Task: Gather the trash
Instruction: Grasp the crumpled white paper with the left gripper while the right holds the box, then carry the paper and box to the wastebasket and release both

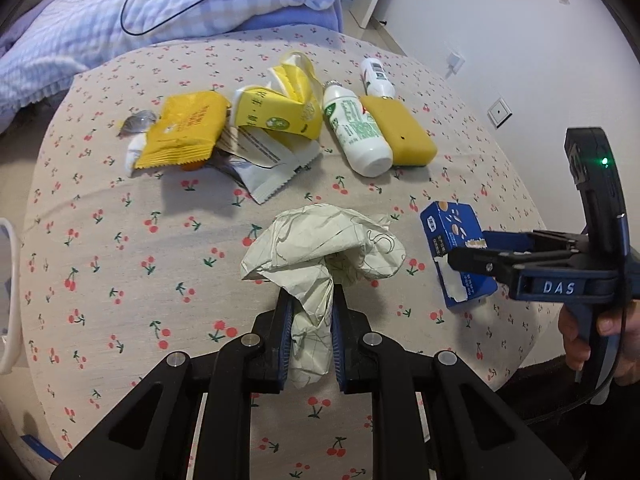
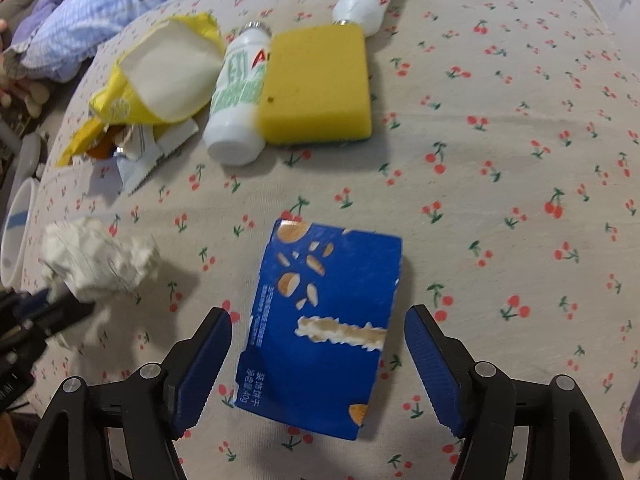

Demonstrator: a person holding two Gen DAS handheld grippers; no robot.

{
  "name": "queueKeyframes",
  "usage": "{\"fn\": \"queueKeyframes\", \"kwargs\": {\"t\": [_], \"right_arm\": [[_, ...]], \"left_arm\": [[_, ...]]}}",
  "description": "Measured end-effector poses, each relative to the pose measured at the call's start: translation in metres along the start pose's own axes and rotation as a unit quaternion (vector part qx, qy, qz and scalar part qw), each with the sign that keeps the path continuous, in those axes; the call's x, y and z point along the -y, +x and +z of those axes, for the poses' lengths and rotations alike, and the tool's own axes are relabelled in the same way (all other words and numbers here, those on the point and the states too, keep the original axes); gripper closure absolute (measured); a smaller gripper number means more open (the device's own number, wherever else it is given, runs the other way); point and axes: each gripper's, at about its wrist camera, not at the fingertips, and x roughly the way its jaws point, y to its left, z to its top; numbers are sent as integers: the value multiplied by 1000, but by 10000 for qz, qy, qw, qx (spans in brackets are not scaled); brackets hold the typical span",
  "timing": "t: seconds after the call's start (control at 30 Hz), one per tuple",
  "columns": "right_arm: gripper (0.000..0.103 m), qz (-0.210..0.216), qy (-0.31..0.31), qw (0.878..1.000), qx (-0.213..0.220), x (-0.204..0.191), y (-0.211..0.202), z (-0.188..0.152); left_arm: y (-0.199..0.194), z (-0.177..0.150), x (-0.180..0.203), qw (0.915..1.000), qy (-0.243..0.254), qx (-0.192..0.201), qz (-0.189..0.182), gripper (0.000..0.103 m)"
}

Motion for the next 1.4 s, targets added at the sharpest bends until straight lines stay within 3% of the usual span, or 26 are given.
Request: {"fn": "queueKeyframes", "kwargs": {"t": [0.13, 0.17, 0.57, 1.17, 1.4], "right_arm": [[29, -210, -120, 9996, -140, -3, 9, -2], [40, -182, -160, 9996, -153, -4, 10, -2], [40, -207, -345, 9985, 359, -24, -18, 9], [39, 446, -1032, 9916, 637, -140, -18, 33], [39, 653, -1259, 9880, 615, -183, -10, 38]], "left_arm": [[-6, -3, -8, 10000, -70, 42, 24, 85], [-7, -3, -9, 9999, -86, 55, 35, 85], [-37, -1, -44, 9974, -527, 468, 164, 85], [-97, -21, -141, 9818, -1506, 1025, 532, 85], [-119, -39, -186, 9699, -2000, 1177, 735, 85]]}}
